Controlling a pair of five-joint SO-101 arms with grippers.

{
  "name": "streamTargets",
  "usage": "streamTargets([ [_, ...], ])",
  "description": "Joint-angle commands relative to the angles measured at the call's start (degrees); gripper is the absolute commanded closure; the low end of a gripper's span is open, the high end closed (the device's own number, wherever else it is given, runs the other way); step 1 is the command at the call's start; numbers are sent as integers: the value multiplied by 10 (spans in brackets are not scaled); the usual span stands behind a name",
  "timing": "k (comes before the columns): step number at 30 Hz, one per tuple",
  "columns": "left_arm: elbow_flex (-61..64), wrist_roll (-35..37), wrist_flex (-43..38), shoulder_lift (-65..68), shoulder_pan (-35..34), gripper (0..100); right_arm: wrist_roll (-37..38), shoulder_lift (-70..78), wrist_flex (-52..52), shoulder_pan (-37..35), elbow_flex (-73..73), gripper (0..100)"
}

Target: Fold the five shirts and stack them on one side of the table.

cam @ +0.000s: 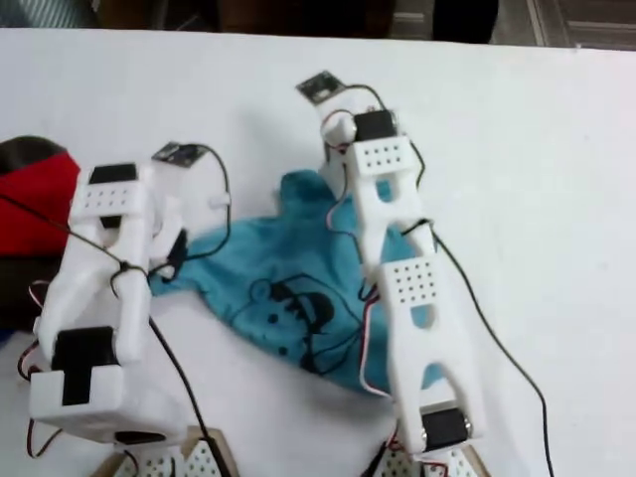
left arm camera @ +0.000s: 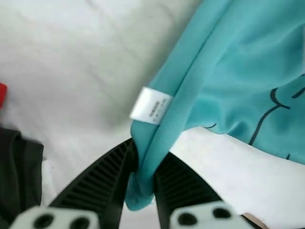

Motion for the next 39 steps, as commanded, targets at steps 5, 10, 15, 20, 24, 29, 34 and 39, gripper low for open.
streamTargets([
  [5,-6,3,3,-11,4,976,-4,44,7,-9,-26,682],
  [10,-6,3,3,-11,3,976,-2,52,7,-10,-28,672],
  [15,-6,3,3,-11,3,976,47,52,7,-9,-29,998],
  [20,-6,3,3,-11,3,976,47,46,15,11,-92,975],
  [24,-6,3,3,-11,3,976,47,-27,20,33,-75,978],
  [29,-6,3,3,-11,4,976,14,-145,22,59,-56,978],
  [34,-29,4,10,-11,4,976,12,-285,22,65,107,979],
  [39,-56,6,48,-11,9,976,11,-473,19,54,400,979],
])
